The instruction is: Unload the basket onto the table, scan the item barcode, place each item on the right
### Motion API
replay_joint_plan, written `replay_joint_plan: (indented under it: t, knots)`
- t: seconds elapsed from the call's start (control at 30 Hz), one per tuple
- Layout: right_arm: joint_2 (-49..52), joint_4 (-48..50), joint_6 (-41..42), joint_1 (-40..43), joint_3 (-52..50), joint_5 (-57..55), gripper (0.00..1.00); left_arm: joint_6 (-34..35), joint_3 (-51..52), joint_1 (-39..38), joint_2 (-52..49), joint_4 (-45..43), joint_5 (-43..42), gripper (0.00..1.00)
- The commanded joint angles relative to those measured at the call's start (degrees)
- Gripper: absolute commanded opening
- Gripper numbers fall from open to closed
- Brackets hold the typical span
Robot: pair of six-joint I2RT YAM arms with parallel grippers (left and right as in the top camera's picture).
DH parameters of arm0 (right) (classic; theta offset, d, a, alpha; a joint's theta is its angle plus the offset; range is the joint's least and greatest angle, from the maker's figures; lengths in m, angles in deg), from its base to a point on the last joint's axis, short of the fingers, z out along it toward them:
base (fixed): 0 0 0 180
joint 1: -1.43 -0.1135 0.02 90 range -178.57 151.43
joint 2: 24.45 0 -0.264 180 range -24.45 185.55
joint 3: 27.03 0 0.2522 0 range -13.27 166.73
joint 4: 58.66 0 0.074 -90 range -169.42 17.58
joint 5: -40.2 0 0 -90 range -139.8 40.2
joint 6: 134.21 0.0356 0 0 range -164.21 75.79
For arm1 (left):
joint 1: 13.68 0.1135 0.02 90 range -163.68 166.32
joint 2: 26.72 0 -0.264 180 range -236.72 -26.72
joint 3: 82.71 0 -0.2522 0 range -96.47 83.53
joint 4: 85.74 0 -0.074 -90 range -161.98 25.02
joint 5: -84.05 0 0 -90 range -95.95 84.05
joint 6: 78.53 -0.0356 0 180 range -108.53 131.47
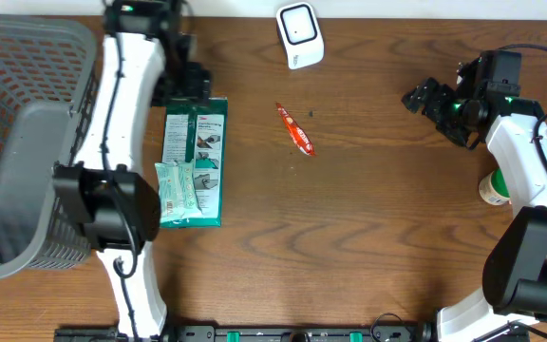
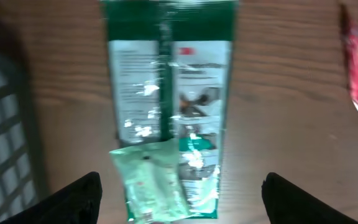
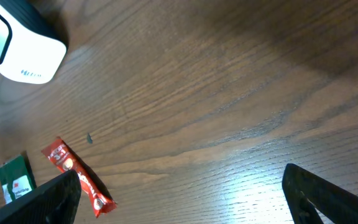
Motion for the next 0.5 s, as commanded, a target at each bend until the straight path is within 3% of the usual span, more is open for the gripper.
replay_joint_plan:
  t: [0.0, 0.17, 0.47]
  knots:
    - [0.35, 0.42, 0.55, -0.02, 0.15, 0.81, 0.99, 0.9, 0.07, 3.15, 2.43, 0.55, 1.33, 0.83]
    - [0.35, 0.17, 2.16, -0.04, 0.17, 4.7, 0.99, 0.9, 0.07, 5.84, 2.43, 0.55, 1.36, 0.83]
    - [0.39, -14.16, 3.06, -1.16, -1.22, -5.6, 0.99, 0.9, 0.07, 6.62, 2.43, 0.55, 1.36, 0.84]
